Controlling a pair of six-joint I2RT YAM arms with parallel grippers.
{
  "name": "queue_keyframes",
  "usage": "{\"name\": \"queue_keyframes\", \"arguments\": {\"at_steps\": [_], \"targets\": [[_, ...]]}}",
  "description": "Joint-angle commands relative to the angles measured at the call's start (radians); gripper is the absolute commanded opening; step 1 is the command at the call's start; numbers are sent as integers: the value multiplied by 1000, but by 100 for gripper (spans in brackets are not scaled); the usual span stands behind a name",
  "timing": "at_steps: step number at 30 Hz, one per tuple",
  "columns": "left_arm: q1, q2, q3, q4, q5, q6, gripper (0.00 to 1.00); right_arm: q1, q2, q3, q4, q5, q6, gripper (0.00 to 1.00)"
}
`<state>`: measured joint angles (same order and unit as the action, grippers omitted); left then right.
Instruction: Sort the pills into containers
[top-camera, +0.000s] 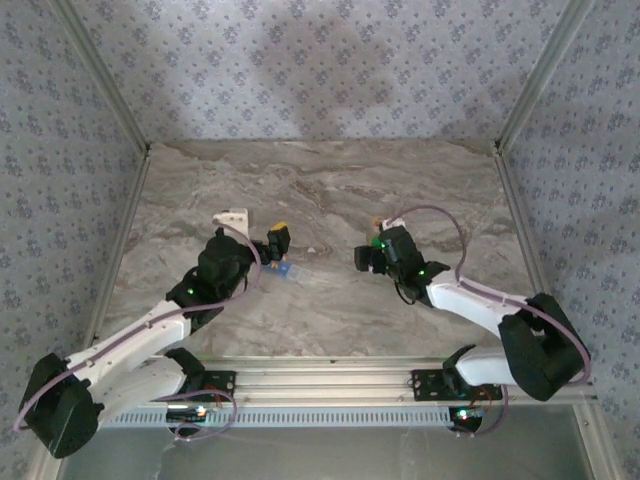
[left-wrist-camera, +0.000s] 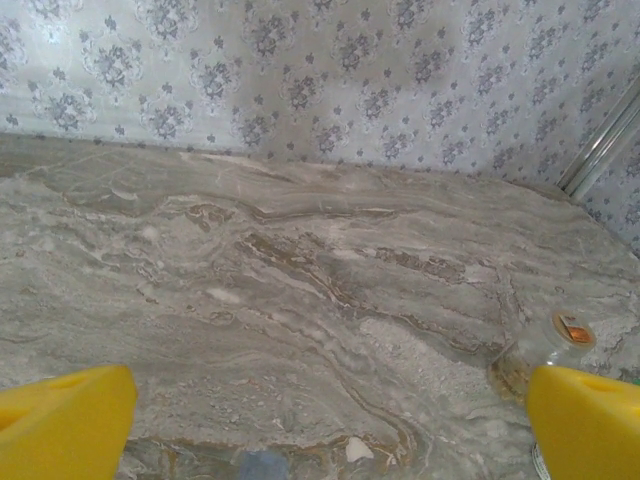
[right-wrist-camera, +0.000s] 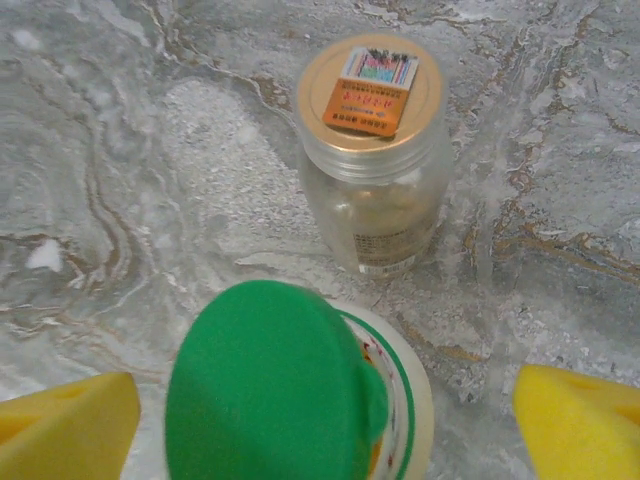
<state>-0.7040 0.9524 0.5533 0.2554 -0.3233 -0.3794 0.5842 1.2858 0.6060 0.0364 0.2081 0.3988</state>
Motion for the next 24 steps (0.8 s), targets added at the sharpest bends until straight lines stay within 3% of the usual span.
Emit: {"name": "queue_keyframes", "arguments": {"at_steps": [1, 9, 14, 16, 19, 24], "targets": [[-22, 35, 62, -26, 24, -37, 99, -7, -65, 51, -129, -84, -5, 100], [-110, 210, 186, -36, 72, -78, 88, -40, -268, 90, -325, -154, -4, 100], [-161, 374, 279, -7, 121, -130, 83, -148, -379, 12, -249, -159, 74, 100], [-177, 450, 325, 6, 157, -158, 80, -213, -387, -4, -206, -267, 9, 100], [-200, 553, 389, 8, 188, -187, 78, -217, -364, 9, -223, -290, -41, 97], [-213, 676, 467, 20, 244, -225, 72, -229, -294, 20, -196, -374, -83, 83]]}}
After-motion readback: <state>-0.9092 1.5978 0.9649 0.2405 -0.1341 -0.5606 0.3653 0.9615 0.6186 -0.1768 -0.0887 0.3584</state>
